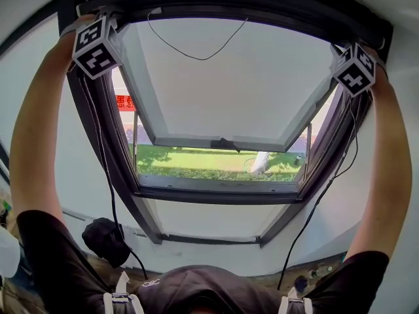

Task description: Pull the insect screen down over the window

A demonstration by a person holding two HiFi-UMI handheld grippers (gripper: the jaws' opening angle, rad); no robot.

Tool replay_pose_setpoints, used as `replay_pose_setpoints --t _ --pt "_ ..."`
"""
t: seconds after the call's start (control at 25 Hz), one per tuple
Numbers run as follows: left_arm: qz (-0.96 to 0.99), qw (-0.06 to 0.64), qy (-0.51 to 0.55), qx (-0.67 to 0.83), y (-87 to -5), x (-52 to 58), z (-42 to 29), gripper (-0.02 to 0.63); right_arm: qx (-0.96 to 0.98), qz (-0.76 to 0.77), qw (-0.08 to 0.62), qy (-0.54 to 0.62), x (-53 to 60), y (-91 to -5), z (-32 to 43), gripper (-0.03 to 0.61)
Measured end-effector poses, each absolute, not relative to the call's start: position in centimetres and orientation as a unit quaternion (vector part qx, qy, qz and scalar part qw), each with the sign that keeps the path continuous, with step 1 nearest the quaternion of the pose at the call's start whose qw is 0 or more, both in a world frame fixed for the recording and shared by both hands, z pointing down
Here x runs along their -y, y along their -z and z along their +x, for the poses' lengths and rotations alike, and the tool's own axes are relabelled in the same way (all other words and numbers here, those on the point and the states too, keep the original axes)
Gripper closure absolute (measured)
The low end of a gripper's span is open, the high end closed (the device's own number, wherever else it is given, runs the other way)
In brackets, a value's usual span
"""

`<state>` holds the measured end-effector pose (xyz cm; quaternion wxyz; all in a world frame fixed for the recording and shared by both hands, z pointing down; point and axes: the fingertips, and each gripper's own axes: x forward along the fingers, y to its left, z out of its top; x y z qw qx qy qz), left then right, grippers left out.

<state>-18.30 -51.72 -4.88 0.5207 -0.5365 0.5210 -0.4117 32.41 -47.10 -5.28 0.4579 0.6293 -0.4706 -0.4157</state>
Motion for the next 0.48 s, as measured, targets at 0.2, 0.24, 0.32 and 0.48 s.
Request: replay_pose_setpoints --t 0.2,0.24,0.32,0.48 --pt "-0.535 0.519 0.432 -0.507 3.7 53.1 -17.2 0.528 0.476 0.620 0.474 0.406 47.5 4.7 32.8 0.501" --pt "-0.535 0.517 0.434 -0.507 3.6 53.3 -17.1 0.533 0.476 0.616 0.480 0.405 47.5 4.6 32.7 0.506" --pt "-0.548 0.504 0.435 -0.506 3.5 53.3 -17.2 0.534 0.472 0.610 0.492 0.403 47.7 4.5 32.7 0.512" --pt "-0.573 0.475 0.447 -0.496 3.3 53.0 -17.1 0.546 0.476 0.606 0.501 0.394 47.6 4.3 32.8 0.518"
